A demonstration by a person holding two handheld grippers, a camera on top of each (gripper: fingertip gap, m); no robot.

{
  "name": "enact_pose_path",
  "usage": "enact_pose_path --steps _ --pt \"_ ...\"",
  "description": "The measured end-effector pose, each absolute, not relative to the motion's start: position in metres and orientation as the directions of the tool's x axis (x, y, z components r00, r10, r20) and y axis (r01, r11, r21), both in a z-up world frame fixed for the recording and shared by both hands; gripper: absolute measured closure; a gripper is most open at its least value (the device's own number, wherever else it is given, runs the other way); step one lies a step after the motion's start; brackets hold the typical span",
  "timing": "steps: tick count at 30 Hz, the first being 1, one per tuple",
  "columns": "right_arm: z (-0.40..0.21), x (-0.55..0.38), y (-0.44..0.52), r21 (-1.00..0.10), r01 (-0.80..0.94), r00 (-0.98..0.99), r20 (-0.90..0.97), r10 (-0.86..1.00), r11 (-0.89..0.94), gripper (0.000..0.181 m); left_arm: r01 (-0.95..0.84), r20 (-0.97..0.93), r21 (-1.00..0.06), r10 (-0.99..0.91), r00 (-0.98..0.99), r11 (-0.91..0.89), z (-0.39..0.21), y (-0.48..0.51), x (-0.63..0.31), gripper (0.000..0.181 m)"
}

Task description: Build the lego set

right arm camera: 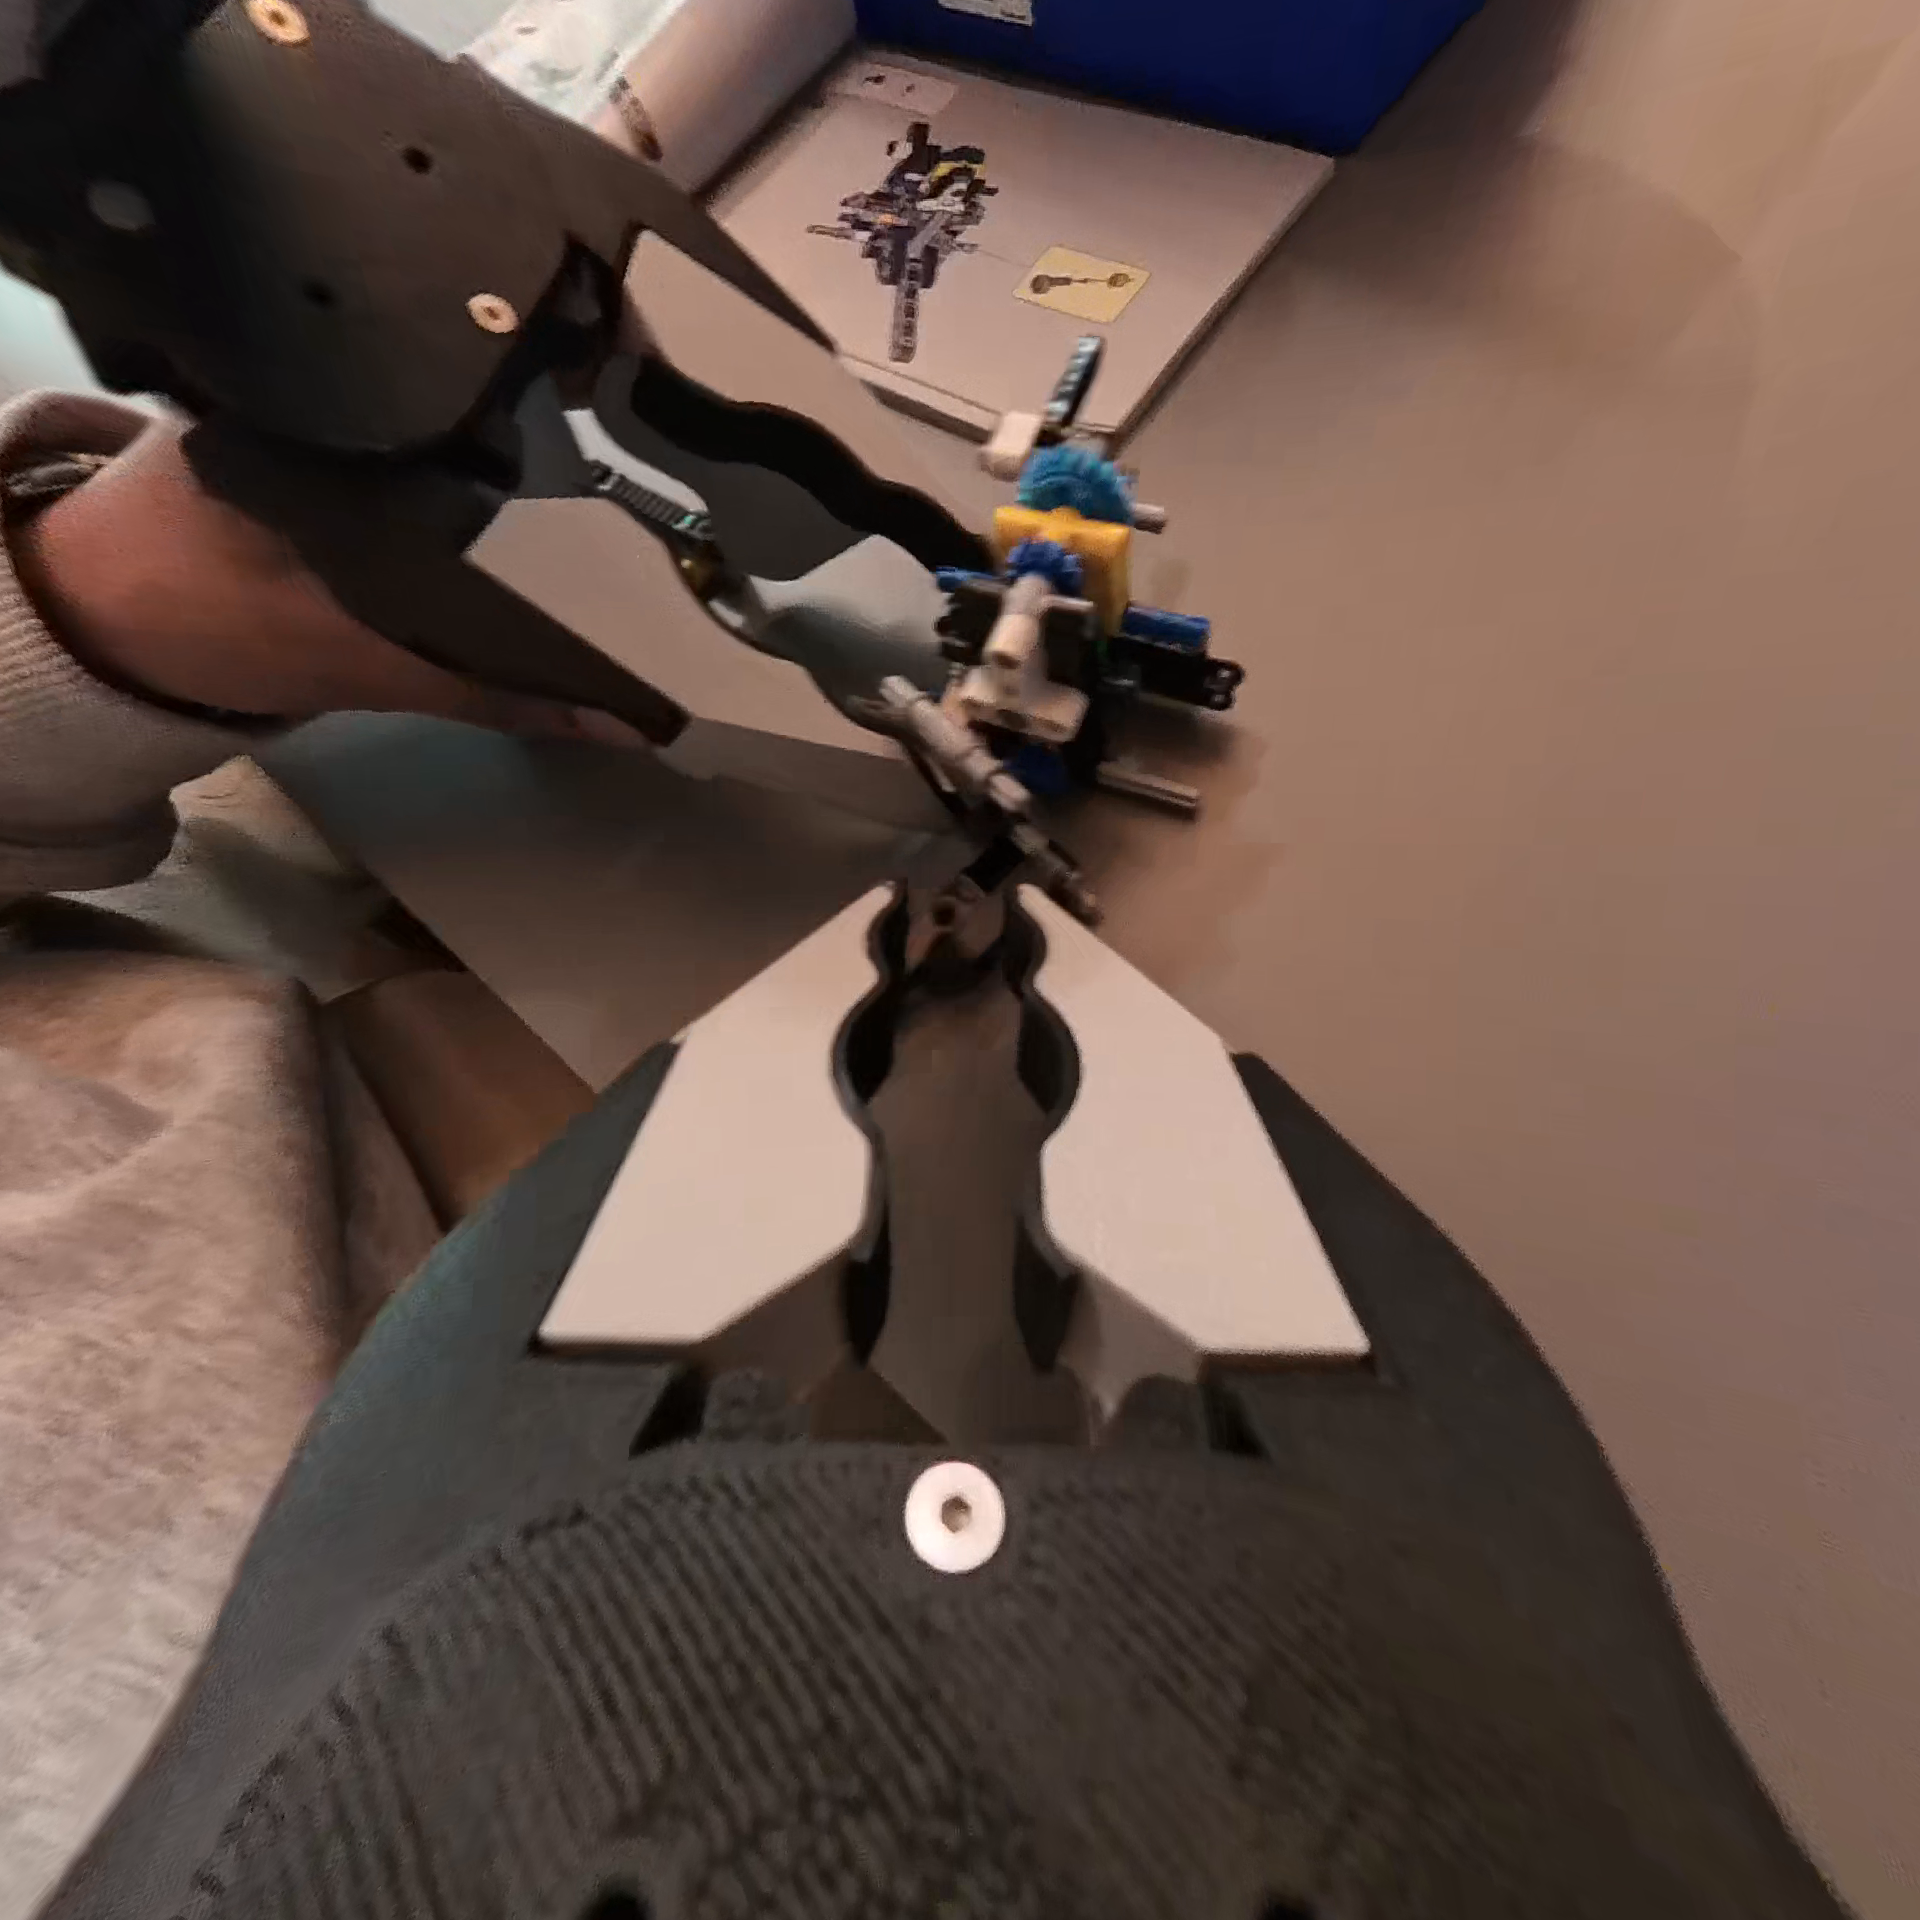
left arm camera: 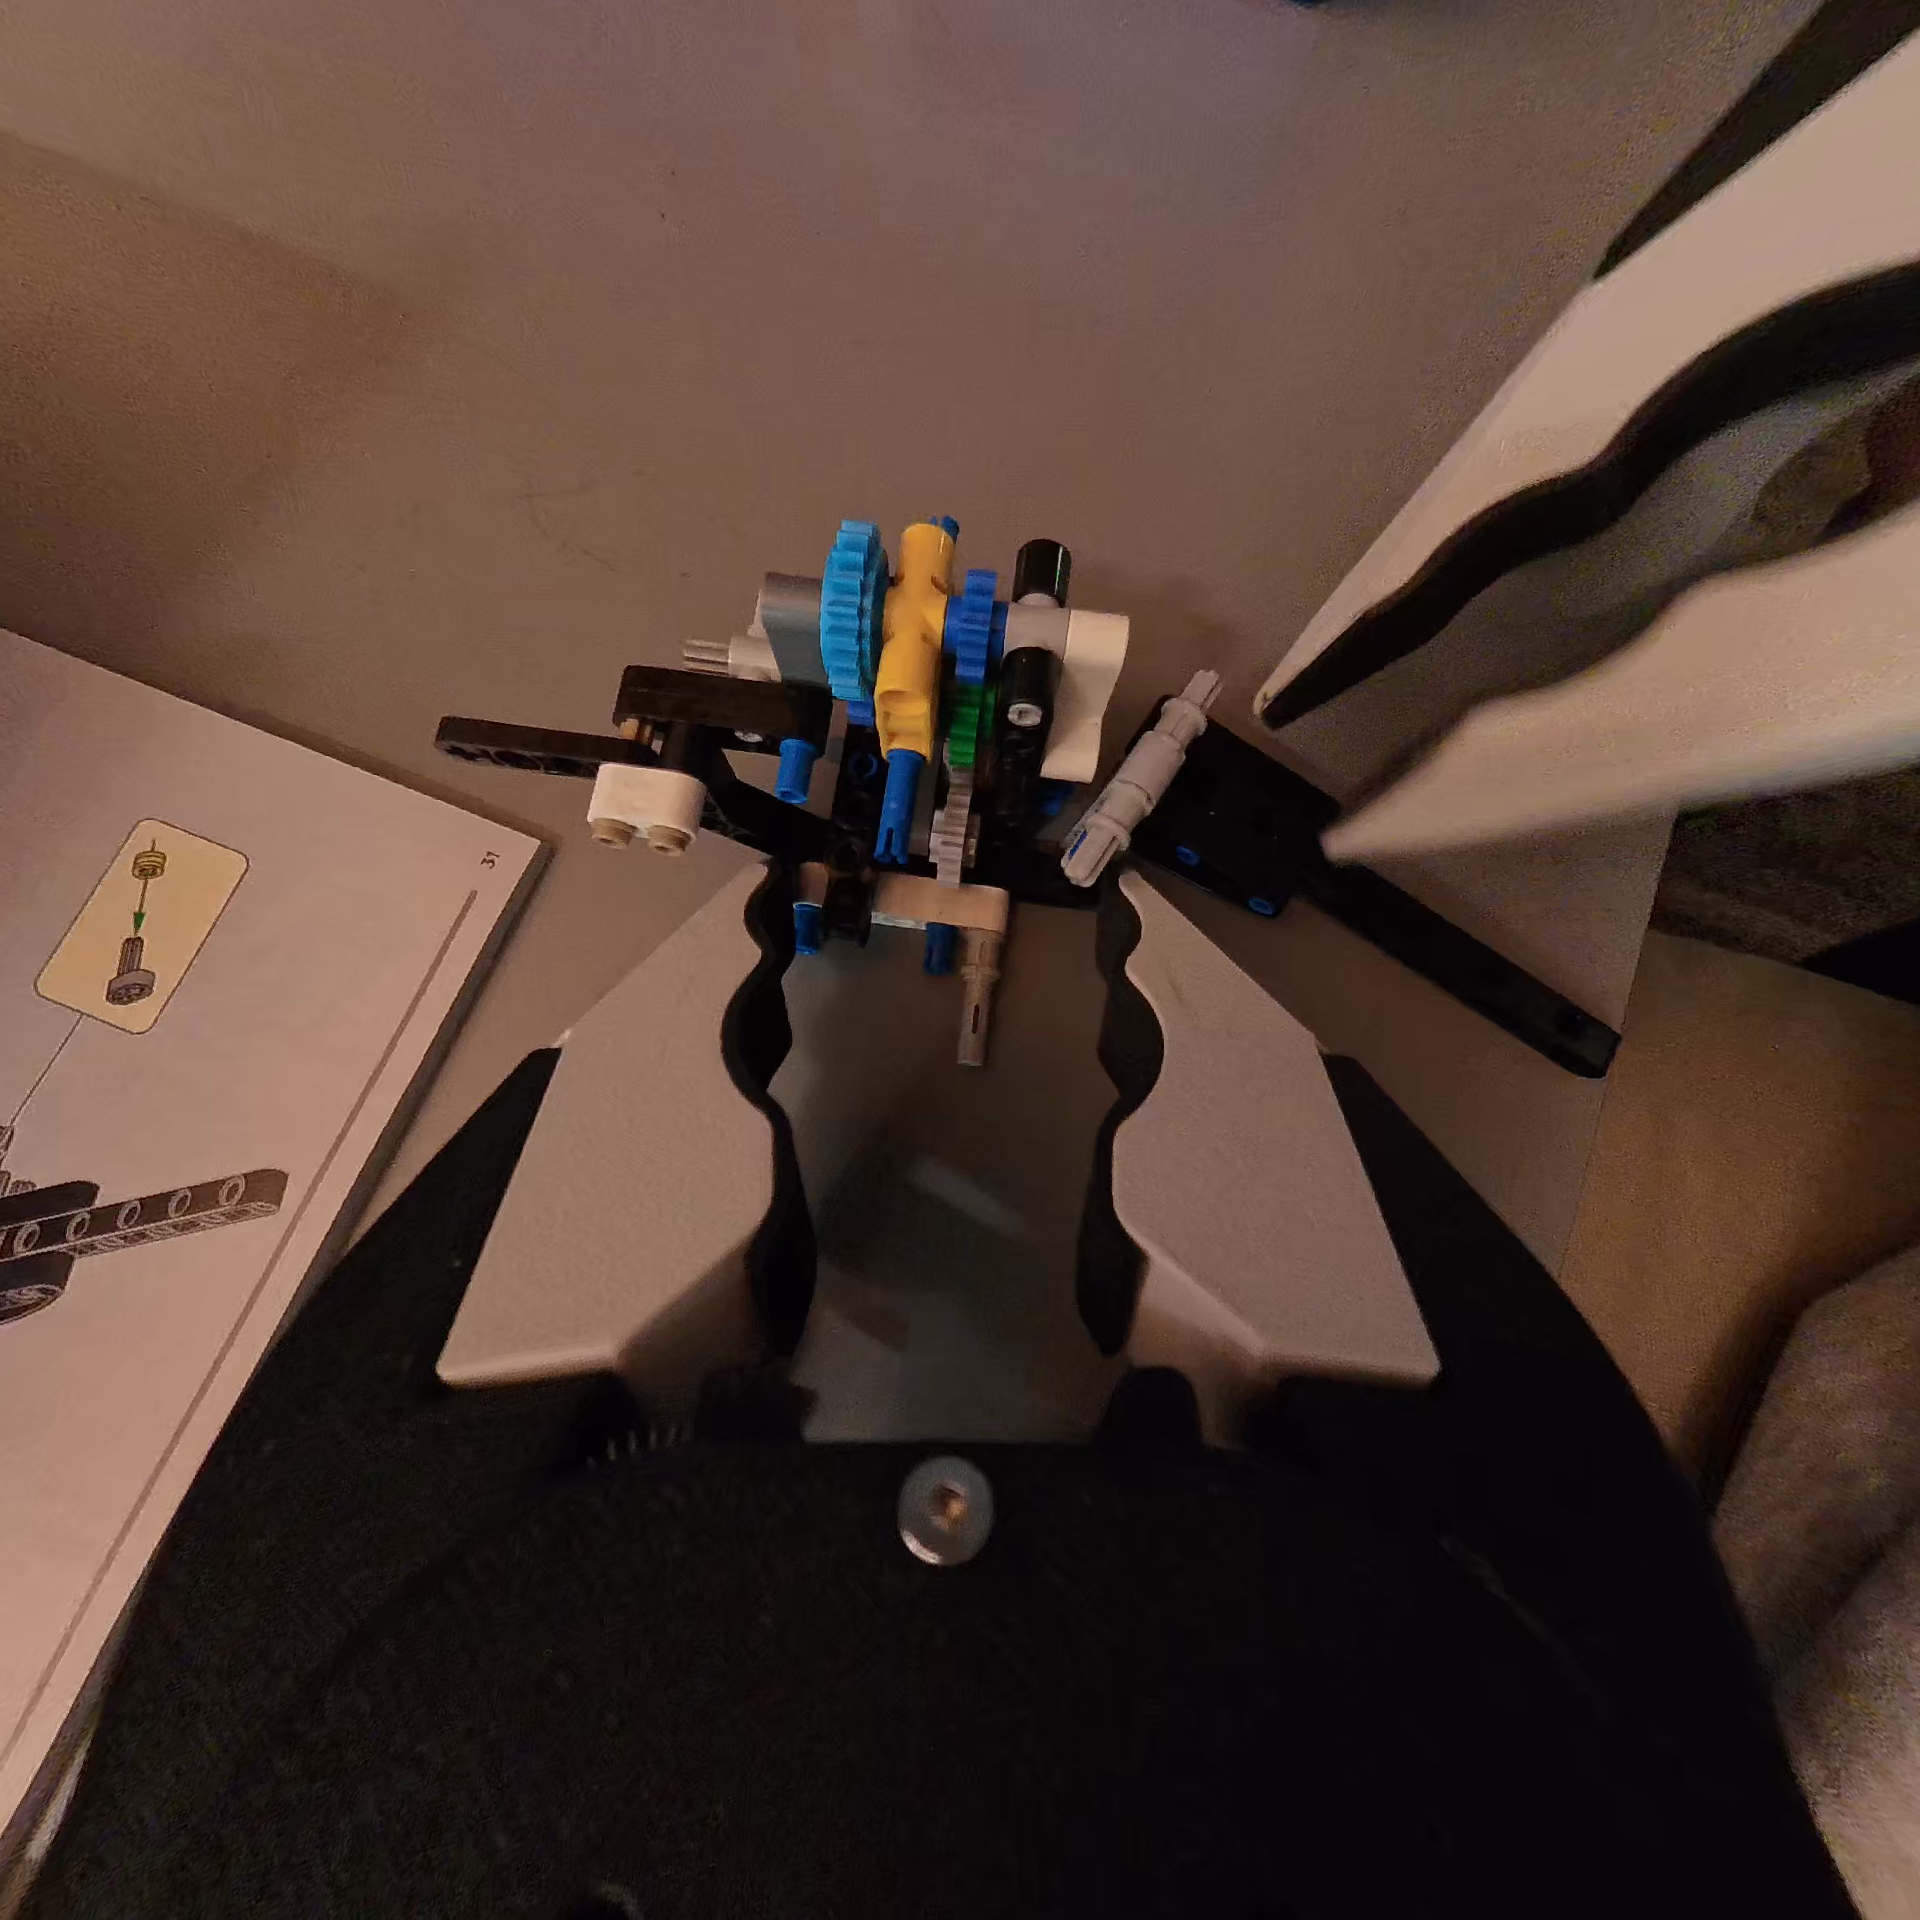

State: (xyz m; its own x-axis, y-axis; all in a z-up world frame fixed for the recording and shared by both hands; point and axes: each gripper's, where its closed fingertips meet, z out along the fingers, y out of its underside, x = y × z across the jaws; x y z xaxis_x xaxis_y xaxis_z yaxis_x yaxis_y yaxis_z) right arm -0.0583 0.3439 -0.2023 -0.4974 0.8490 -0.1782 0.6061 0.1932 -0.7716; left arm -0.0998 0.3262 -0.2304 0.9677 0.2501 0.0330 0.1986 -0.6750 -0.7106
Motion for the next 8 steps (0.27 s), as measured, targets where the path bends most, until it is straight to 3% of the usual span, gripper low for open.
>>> enact_pose_path --steps 1,3,8 --pt "-0.2038 -0.0565 0.3386 -0.774 0.602 -0.495 -0.169 0.852 0.196 0.151 0.199 0.033 -0.711 0.250 0.968 -0.675 -0.2303 0.3261 -0.0998 0.123" --pt "-0.2090 -0.0572 0.3389 -0.770 0.589 -0.465 -0.077 0.882 0.244 0.125 0.199 0.033 -0.711 0.250 0.968 -0.675 -0.2303 0.3261 -0.0998 0.124" --pt "-0.2121 -0.0617 0.3431 -0.759 0.559 -0.423 0.085 0.902 0.334 0.109 0.199 0.034 -0.711 0.250 0.968 -0.675 -0.2303 0.3261 -0.0997 0.123"
